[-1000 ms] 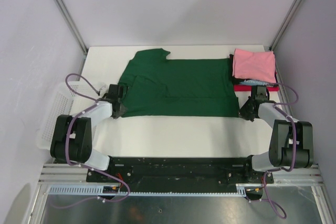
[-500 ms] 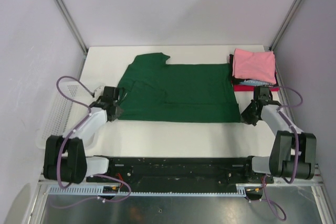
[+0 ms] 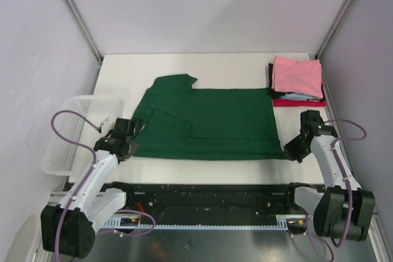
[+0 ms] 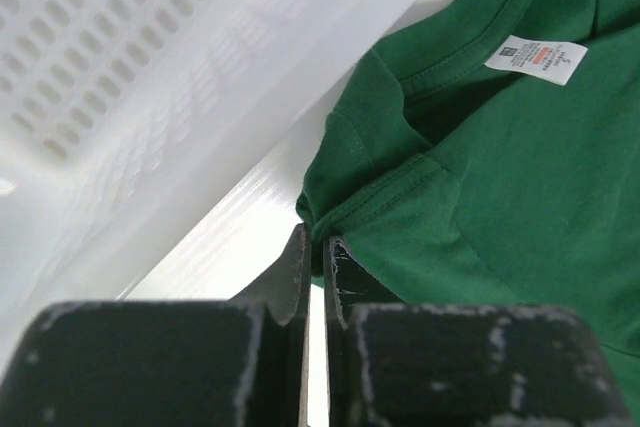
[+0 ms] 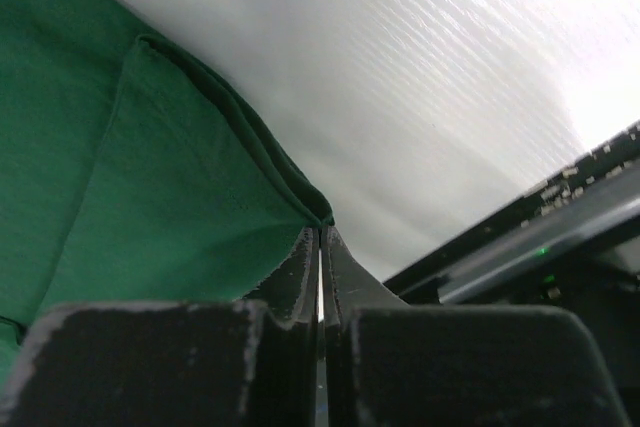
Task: Fold and stack the t-shirts
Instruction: Fold the flattened tshirt in 1/3 of the way, then grap the side of the flattened tshirt furthest away from the robot with both arms
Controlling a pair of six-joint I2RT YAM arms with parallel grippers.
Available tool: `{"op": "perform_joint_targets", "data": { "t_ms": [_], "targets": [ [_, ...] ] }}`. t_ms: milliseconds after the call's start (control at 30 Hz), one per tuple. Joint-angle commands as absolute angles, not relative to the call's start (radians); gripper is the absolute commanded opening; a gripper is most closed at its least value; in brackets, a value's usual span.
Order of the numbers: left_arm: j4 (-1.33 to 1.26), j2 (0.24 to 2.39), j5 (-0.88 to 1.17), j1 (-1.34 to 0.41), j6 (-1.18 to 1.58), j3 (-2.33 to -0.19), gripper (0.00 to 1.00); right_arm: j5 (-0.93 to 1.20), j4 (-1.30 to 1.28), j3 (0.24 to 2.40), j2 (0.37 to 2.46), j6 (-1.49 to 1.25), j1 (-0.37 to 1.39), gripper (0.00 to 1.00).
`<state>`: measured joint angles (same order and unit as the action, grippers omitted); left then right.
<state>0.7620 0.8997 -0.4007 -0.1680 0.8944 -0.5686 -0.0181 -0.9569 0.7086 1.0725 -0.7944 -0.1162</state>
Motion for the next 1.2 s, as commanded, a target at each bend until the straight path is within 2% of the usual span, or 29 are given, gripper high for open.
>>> {"op": "perform_joint_targets", "data": {
  "t_ms": [0,133,233,300,400,500,633,767,933,1167],
  "targets": [
    [0.888,0.869,-0.437,-0.176,1.035,-0.585,0.03,-0.020,-1.089,0.707,1.022,-0.851,-0.127,0.00],
    [0.958,0.862,-0.417,-0.176,1.119,-0.586,0.06,0.040,-1.130,0.707,1.012,-0.868,-0.127,0.00],
    [0.979,0.853,-0.392,-0.176,1.149,-0.580,0.21,0.064,-1.143,0.707,1.011,-0.864,-0.127,0.02],
    [0.983,0.844,-0.378,-0.177,1.145,-0.585,0.38,0.089,-1.141,0.708,1.010,-0.849,-0.127,0.11],
    [0.983,0.829,-0.355,-0.178,1.076,-0.633,0.62,0.121,-1.138,0.713,1.005,-0.820,-0.127,0.34],
    [0.974,0.815,-0.330,-0.196,0.984,-0.722,0.74,0.134,-1.119,0.739,0.979,-0.766,-0.119,0.44],
    [0.909,0.835,-0.284,-0.222,0.861,-0.862,0.76,0.102,-1.043,0.816,0.924,-0.696,-0.072,0.49],
    [0.794,0.987,-0.237,-0.237,0.752,-0.985,0.75,0.044,-0.933,0.905,0.976,-0.655,0.012,0.51],
    [0.634,1.307,-0.182,-0.240,0.607,-1.163,0.71,-0.024,-0.768,1.023,1.209,-0.623,0.127,0.50],
    [0.532,1.785,-0.181,-0.226,0.446,-1.540,0.66,-0.034,-0.580,1.157,1.485,-0.559,0.167,0.48]
  ]
}}
